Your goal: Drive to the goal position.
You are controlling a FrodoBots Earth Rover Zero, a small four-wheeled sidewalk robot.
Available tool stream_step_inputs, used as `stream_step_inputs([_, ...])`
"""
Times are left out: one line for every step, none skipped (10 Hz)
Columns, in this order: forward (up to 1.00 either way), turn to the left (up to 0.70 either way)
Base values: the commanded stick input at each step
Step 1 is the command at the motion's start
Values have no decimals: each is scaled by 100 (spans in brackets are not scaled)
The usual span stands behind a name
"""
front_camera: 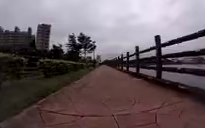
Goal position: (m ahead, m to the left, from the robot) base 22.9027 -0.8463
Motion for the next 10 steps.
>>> stream_step_inputs([100, 0])
stream_step_inputs([100, 0])
stream_step_inputs([100, 0])
stream_step_inputs([100, 0])
stream_step_inputs([100, 0])
stream_step_inputs([100, 0])
stream_step_inputs([100, 0])
stream_step_inputs([100, 0])
stream_step_inputs([100, 0])
stream_step_inputs([100, 0])
